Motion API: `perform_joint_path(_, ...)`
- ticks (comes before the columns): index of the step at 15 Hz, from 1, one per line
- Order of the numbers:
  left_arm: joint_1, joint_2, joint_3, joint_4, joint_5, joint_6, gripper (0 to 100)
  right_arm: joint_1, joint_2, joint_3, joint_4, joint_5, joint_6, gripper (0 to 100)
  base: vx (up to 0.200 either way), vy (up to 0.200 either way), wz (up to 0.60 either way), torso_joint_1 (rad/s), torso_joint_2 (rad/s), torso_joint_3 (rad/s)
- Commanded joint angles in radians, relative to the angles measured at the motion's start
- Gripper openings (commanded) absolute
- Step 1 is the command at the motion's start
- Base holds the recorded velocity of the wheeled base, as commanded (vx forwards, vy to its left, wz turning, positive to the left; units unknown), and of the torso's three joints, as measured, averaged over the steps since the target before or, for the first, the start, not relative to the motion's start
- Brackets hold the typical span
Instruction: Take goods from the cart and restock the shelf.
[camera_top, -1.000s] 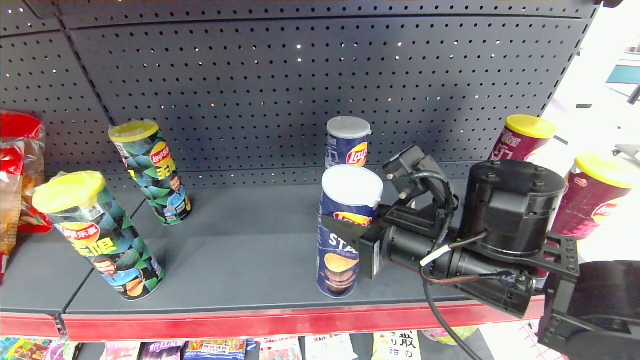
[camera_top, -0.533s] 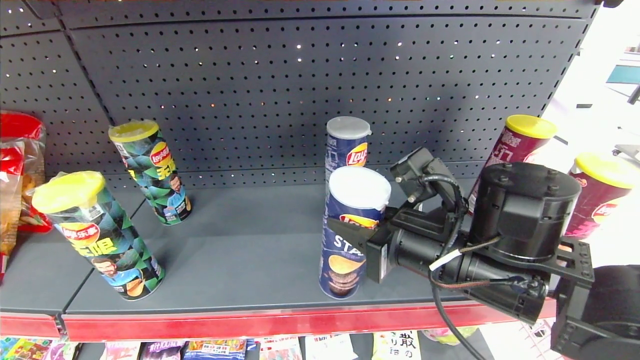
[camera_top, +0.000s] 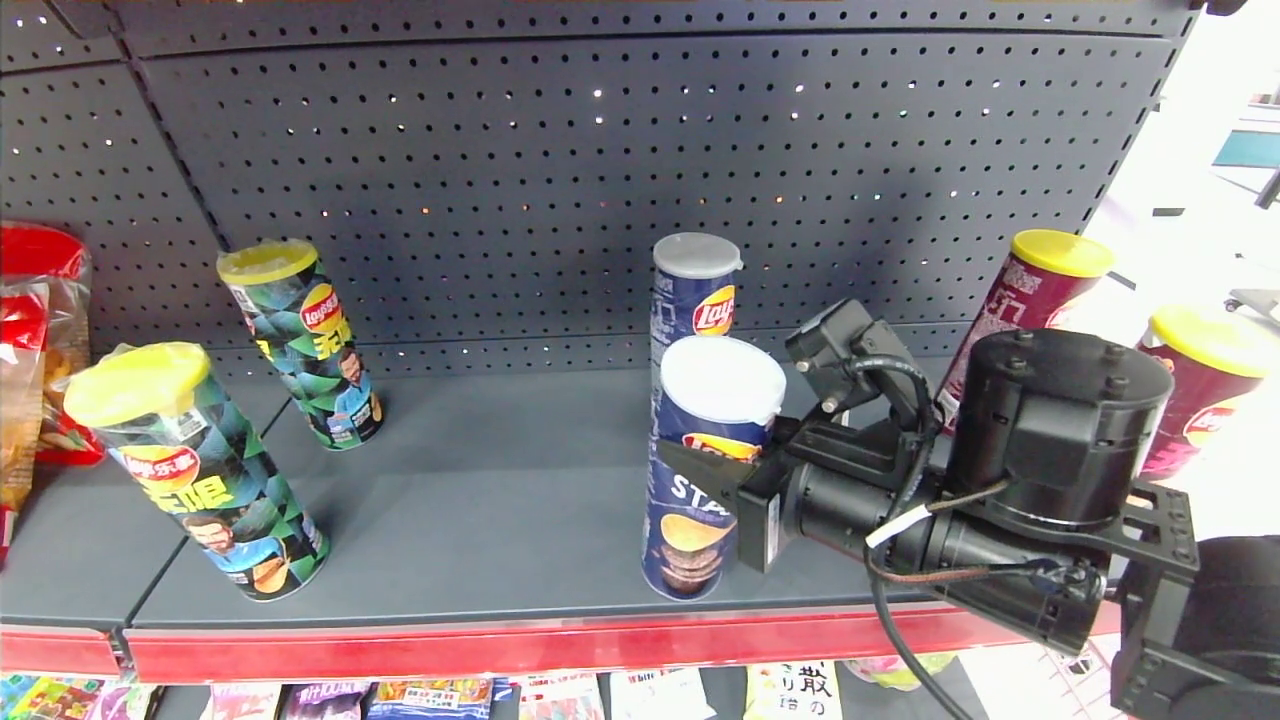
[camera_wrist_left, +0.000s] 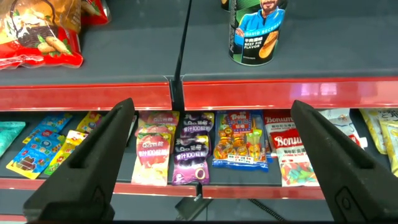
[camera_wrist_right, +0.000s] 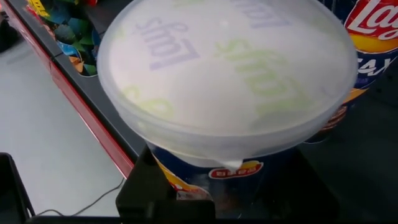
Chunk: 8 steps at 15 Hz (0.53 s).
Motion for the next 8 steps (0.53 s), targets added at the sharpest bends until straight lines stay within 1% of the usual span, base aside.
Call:
perform_joint_path(1, 0.001, 0.0, 0.0, 0.0, 0.001, 0.0, 100, 0.002, 0.005, 0.009, 0.004, 0.001, 0.0, 0, 0.0, 0.0, 0.0, 0.0, 0.0, 0.0)
perform_joint_path(2, -0.001, 0.0, 0.0, 0.0, 0.001, 0.0, 100, 0.002, 0.009, 0.006, 0.004, 0.003, -0.006, 0, 0.0, 0.0, 0.0, 0.0, 0.0, 0.0)
perform_joint_path(3, 0.001, 0.0, 0.0, 0.0, 0.001, 0.0, 100, 0.002, 0.014, 0.002, 0.004, 0.004, -0.009, 100, 0.0, 0.0, 0.0, 0.0, 0.0, 0.0)
perform_joint_path(8, -0.001, 0.0, 0.0, 0.0, 0.001, 0.0, 100, 0.017, 0.02, -0.011, 0.003, 0.004, -0.008, 100, 0.0, 0.0, 0.0, 0.0, 0.0, 0.0)
